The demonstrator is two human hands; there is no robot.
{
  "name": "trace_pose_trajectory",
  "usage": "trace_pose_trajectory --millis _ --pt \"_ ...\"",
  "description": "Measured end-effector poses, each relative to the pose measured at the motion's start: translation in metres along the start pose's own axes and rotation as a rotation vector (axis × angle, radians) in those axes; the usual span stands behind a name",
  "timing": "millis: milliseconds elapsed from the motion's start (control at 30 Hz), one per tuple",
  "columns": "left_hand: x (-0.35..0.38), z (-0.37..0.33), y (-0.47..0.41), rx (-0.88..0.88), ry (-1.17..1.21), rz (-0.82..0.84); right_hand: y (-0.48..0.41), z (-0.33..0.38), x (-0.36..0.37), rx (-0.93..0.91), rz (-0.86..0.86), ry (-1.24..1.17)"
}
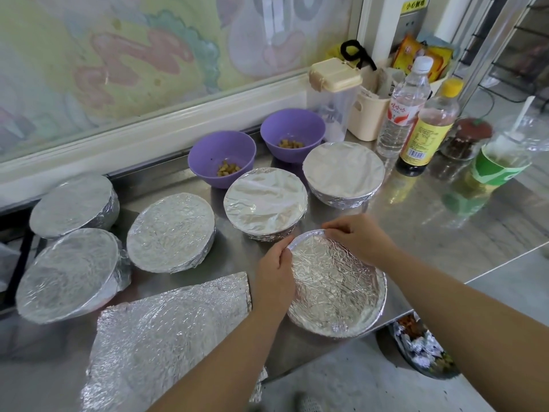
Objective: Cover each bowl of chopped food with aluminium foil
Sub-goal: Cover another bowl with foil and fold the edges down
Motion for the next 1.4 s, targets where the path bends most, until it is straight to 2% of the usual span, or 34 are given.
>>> trace_pose_trajectory --millis 300,600,800,967,1300,1400 --pt "0.001 0.002 0.004 -0.034 -0.001 -0.018 0.001 0.002 -0.001 -0.103 -0.009 0.067" --pt "0.004 0.005 0.006 -0.059 0.062 0.0 -0.013 0.054 0.015 -0.287 0.309 0.222" --pt "0.005 0.005 0.006 -0.045 -0.01 -0.007 -0.018 0.054 0.021 -0.334 0.294 0.309" --pt "0.007 0.006 0.007 -0.046 -0.028 0.004 -0.02 0.06 0.028 -0.366 0.355 0.328" --pt "0.006 0.007 0.01 -0.015 -0.003 -0.023 -0.012 0.066 0.034 -0.469 0.319 0.467" --pt "-0.001 0.016 0.019 -0.097 0.037 -0.153 -0.003 0.054 0.006 -0.273 0.156 0.361"
Point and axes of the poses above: each hand's wrist, its own y-axis away from the middle knuckle, its own x-axis out of the palm, z = x × y, the point moved 6 cm from there along -y, towards the middle knuckle, and after that the axes turned 7 degrees about -z, right-handed, at the moved point
